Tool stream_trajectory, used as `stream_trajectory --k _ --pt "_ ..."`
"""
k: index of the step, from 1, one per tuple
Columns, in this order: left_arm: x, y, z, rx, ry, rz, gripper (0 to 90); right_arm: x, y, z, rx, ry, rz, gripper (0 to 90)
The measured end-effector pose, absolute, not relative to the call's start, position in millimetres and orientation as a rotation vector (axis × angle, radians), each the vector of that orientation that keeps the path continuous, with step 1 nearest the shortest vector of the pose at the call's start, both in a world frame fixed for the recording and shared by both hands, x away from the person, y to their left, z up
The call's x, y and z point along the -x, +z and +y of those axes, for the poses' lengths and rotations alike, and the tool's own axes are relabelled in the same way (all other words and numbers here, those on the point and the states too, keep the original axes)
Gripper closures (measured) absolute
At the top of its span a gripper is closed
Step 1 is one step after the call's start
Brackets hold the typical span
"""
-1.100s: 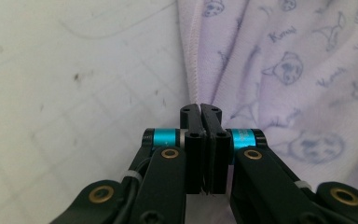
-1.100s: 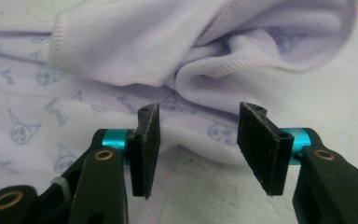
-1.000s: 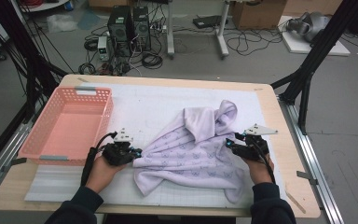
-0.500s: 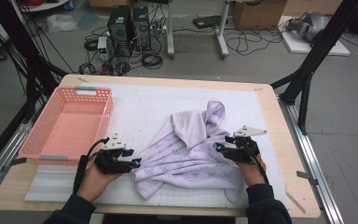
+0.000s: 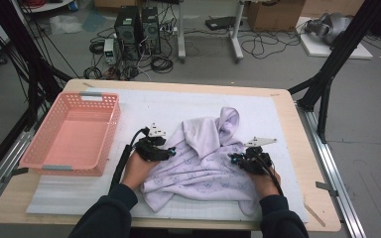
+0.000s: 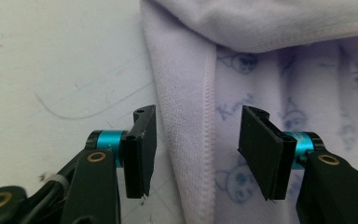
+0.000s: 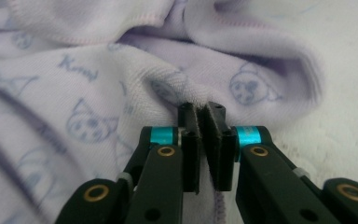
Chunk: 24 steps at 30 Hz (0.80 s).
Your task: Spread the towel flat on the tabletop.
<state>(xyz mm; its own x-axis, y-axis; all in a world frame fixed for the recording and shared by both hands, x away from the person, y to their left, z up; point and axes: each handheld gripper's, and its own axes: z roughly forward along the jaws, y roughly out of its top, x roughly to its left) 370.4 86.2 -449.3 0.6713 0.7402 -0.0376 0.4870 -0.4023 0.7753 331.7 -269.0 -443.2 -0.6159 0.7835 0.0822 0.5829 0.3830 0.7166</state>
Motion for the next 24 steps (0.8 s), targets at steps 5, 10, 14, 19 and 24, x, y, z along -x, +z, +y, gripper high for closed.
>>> stream_trajectory --k 5,10,14,19,24 --pt "-367 -447 86 -2.109 0.390 0.870 68.6 -312 -436 -282 -1.144 0.964 2.464 86.3" --pt "-359 -441 88 -2.165 0.398 0.878 85.1 -287 -430 -304 -1.163 0.957 2.508 86.2" --pt "-349 -437 104 -2.198 0.397 0.898 85.1 -273 -425 -311 -1.151 0.925 2.539 86.3" --pt "-332 -435 135 -2.163 0.307 0.923 84.9 -253 -425 -319 -1.186 0.873 2.593 86.4" --pt "-326 -431 139 -2.109 0.301 0.914 57.5 -248 -416 -315 -1.133 0.942 2.557 64.5"
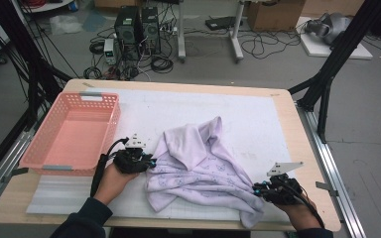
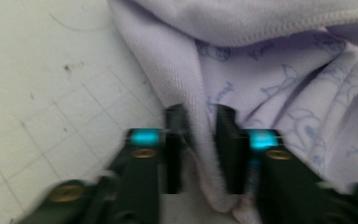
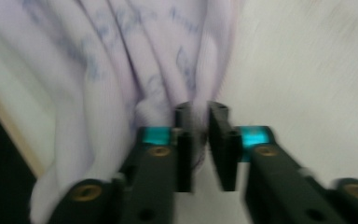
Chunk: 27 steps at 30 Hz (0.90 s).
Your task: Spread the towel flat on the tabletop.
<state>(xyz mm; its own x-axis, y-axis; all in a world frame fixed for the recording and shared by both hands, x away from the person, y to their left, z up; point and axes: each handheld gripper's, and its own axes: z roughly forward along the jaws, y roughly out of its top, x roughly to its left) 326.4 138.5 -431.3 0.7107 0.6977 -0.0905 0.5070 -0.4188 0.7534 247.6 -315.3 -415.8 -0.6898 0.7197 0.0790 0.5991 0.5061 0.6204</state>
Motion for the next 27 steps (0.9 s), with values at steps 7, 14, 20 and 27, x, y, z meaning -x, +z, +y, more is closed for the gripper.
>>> stream_trajectory --k 7,14,20,27 --pt "-334 -415 119 -1.993 0.299 0.820 44.1 -276 -405 -300 -1.102 1.060 2.345 49.2" --pt "-341 -417 77 -2.066 0.276 0.714 43.4 -312 -419 -285 -1.169 1.105 2.258 48.6" --pt "-348 -433 44 -2.162 0.246 0.682 45.7 -315 -426 -284 -1.165 1.082 2.281 49.3" --pt "-351 -433 42 -2.179 0.272 0.672 88.7 -318 -431 -280 -1.160 1.092 2.304 49.3"
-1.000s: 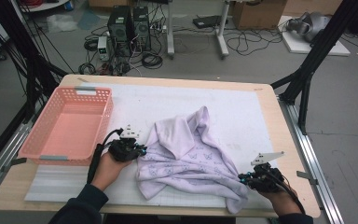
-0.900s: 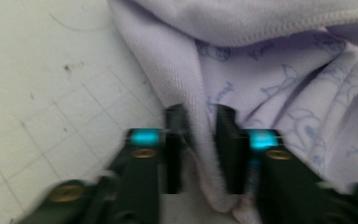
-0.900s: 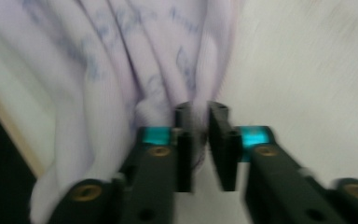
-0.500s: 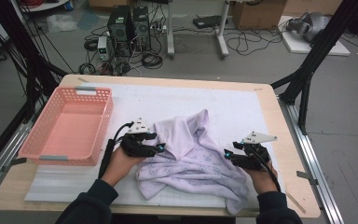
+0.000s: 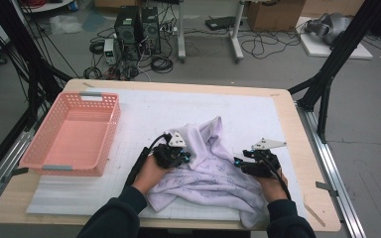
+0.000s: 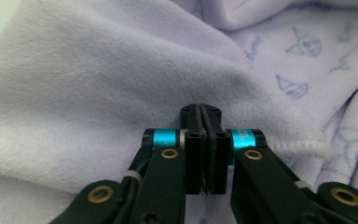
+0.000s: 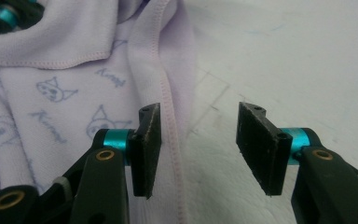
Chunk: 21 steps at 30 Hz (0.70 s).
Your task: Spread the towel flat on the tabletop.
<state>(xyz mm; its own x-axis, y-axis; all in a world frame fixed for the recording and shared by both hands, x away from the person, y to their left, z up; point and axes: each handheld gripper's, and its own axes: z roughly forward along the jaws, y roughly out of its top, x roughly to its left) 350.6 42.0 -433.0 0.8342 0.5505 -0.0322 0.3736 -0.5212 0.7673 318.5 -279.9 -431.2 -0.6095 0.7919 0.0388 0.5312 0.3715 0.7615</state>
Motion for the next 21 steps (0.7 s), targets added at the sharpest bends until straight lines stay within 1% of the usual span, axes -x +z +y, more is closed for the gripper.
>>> stream_trajectory --k 3,5,7,8,9,10,11,12,14,16,19,20,21 --pt "-356 -426 56 -2.075 0.250 0.738 89.5 -326 -436 -269 -1.128 1.093 2.349 49.1" --pt "-360 -422 66 -2.024 0.255 0.771 89.6 -332 -440 -258 -1.090 1.060 2.378 51.4" --pt "-359 -420 69 -2.027 0.250 0.763 89.5 -337 -444 -252 -1.085 1.062 2.397 54.7" --pt "-358 -420 68 -2.021 0.233 0.746 88.8 -339 -444 -252 -1.090 1.069 2.390 54.7" --pt "-357 -420 65 -2.011 0.213 0.738 80.7 -339 -443 -253 -1.090 1.070 2.386 54.6" --pt "-356 -421 61 -2.012 0.195 0.732 66.3 -339 -443 -254 -1.100 1.072 2.383 54.1" --pt "-356 -422 56 -2.026 0.184 0.721 57.3 -338 -442 -256 -1.115 1.072 2.374 54.0" --pt "-355 -424 50 -2.047 0.184 0.711 53.5 -338 -440 -257 -1.118 1.077 2.363 54.0" --pt "-354 -426 40 -2.084 0.173 0.685 49.0 -336 -438 -260 -1.118 1.080 2.340 53.7" --pt "-352 -428 31 -2.117 0.160 0.661 47.5 -335 -437 -263 -1.125 1.079 2.334 53.7" --pt "-352 -432 21 -2.171 0.193 0.664 48.0 -334 -437 -266 -1.125 1.081 2.330 53.7" --pt "-353 -434 19 -2.188 0.198 0.666 50.3 -334 -437 -266 -1.130 1.079 2.334 53.6" --pt "-353 -435 17 -2.210 0.203 0.665 54.6 -334 -437 -266 -1.131 1.082 2.339 53.7"
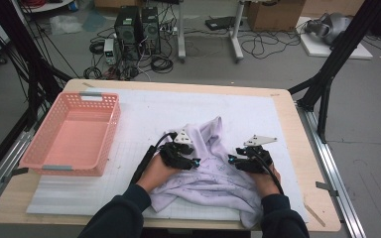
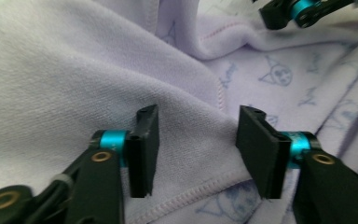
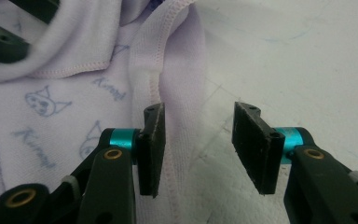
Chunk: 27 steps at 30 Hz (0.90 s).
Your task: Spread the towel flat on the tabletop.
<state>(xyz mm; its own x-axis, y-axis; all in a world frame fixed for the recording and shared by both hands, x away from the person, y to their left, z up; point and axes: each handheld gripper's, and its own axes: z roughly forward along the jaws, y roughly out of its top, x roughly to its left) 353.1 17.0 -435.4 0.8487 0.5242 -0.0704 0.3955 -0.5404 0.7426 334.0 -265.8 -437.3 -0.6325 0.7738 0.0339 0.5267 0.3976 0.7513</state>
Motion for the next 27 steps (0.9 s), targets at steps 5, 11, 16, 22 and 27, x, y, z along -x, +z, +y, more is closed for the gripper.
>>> stream_trajectory --k 5,11,16,22,27 --pt "-353 -435 15 -2.247 0.263 0.649 85.9 -332 -441 -254 -1.056 1.077 2.403 58.5" --pt "-364 -424 39 -2.076 0.244 0.779 87.6 -331 -439 -256 -1.030 1.053 2.465 82.0" --pt "-379 -415 72 -1.969 0.322 0.917 87.7 -319 -433 -269 -1.031 0.987 2.493 82.7" --pt "-396 -410 105 -1.862 0.379 1.056 87.7 -297 -429 -290 -1.031 0.977 2.563 82.7" --pt "-407 -415 129 -1.799 0.429 1.178 87.7 -284 -424 -306 -1.077 0.944 2.623 82.0"
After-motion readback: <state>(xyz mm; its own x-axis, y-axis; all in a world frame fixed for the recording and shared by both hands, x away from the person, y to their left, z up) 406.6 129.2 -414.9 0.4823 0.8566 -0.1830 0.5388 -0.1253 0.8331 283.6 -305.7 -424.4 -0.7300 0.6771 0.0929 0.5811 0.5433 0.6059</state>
